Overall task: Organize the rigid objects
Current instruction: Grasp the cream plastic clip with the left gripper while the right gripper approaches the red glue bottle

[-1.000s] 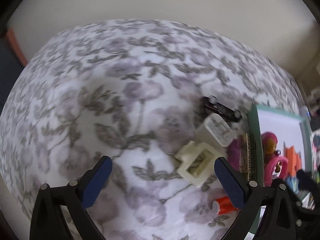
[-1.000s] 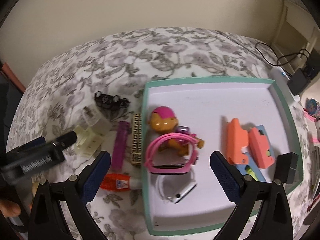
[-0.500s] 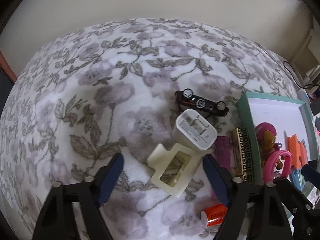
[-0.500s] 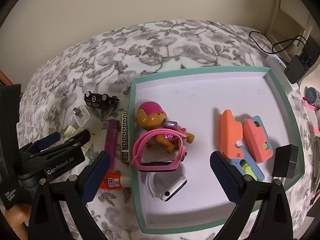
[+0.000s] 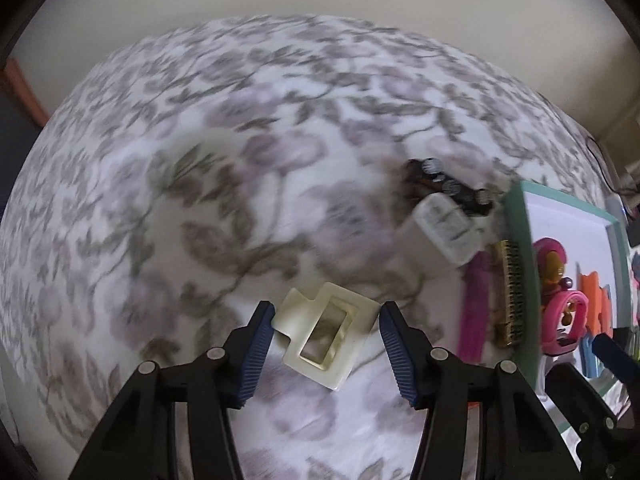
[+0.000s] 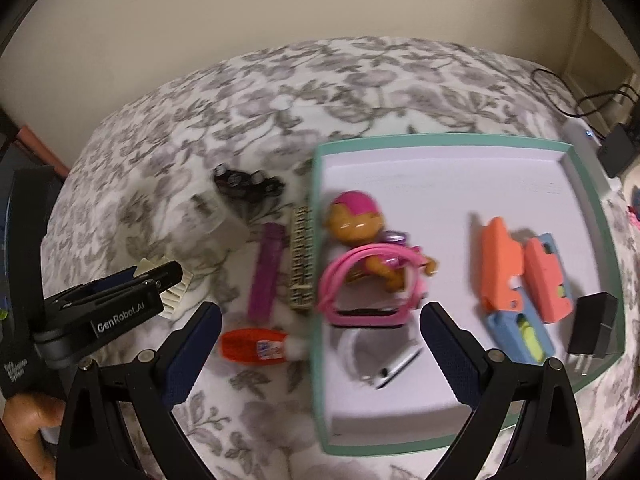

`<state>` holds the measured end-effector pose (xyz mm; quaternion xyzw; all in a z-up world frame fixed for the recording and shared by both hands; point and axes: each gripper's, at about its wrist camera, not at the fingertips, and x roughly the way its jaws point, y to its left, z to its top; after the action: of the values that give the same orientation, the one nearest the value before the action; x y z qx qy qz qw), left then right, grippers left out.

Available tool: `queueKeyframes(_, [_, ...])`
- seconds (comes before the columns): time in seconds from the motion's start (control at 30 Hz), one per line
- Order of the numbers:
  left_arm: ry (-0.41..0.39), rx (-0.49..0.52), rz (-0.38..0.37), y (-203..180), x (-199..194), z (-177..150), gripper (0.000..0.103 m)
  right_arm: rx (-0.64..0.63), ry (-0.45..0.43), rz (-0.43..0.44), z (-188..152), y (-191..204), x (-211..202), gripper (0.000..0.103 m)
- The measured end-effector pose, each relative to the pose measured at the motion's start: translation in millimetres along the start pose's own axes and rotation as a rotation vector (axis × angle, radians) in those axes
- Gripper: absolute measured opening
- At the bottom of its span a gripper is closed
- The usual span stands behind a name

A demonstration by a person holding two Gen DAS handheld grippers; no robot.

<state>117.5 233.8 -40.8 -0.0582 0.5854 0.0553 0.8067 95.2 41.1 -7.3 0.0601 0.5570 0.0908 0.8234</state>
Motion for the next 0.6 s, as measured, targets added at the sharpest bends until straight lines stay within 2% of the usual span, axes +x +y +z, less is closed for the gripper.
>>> queueKeyframes(0.1, [0.015,-0.030,0.041,16,-3,-5,0.057,-0.037,0.013,0.012,-3,12,3,0.100])
queueKeyframes(0.37, [0.039,-0.085,0.054,43,-6,-13,0.058,-0.103,0.017,0.047,-12,33,3,0.097])
queueKeyframes(0.4, [0.040,-0.089,0.057,46,-7,-13,0.058,-0.117,0.020,0.052,-13,37,4,0.096])
queueKeyframes(0.47, [0.042,-0.091,0.062,48,-7,-13,0.058,-0.133,0.035,0.061,-15,42,7,0.080])
queueKeyframes(0.6, [0.044,-0.089,0.061,50,-8,-14,0.058,-0.150,0.082,0.058,-20,48,19,0.078])
